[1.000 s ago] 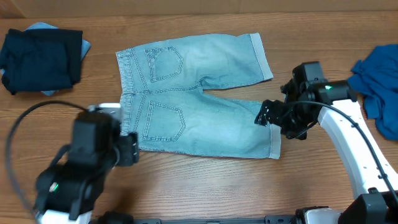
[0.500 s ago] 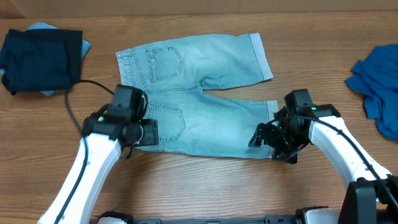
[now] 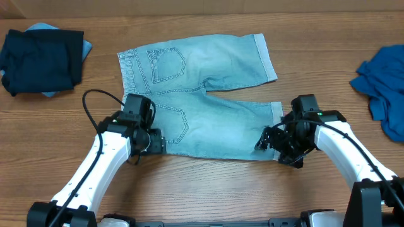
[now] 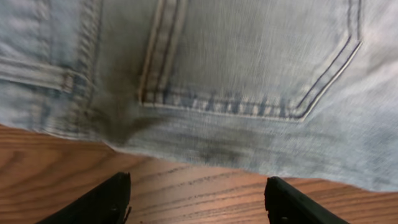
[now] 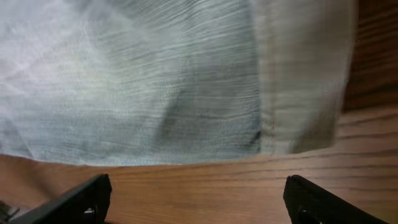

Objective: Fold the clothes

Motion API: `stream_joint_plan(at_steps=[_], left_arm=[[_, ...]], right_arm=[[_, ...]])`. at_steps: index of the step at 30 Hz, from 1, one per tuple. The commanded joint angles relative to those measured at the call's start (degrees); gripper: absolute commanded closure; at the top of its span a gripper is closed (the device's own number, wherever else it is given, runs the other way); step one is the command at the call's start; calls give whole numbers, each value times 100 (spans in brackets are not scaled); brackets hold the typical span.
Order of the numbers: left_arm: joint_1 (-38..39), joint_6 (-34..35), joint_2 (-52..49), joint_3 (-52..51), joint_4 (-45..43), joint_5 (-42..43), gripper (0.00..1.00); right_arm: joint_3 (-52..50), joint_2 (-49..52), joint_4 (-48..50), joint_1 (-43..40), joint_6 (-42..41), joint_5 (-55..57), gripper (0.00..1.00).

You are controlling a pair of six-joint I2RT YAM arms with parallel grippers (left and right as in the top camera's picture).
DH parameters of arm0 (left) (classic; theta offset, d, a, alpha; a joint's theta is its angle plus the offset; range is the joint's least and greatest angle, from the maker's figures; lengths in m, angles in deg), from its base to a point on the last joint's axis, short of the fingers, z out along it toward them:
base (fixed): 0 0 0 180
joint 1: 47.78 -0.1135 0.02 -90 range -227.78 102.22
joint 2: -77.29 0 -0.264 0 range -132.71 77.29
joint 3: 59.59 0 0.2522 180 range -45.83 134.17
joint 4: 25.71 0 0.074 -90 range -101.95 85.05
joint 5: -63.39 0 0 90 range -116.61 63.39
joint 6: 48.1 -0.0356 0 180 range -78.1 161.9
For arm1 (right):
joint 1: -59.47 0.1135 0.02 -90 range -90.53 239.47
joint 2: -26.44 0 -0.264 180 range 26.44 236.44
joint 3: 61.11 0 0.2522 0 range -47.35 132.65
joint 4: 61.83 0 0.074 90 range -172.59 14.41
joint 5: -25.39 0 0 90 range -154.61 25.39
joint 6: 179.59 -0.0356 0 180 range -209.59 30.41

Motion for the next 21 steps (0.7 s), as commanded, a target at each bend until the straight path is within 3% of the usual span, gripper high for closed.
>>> stream_joint_plan(at_steps=[1, 11, 17, 21], left_arm=[[-4, -46, -4, -264, -44, 299, 27], [-4, -170, -4, -422, -68, 437, 25], [-4, -240, -83, -437, -184, 7, 25], [-83, 472, -87, -435, -317, -387, 25]], right_arm=[[-28, -50, 7, -240, 85, 42, 7], [-28, -50, 42, -476, 721, -330, 7], [-28, -50, 94, -476, 732, -409, 7], [-28, -50, 125, -476, 730, -433, 6]])
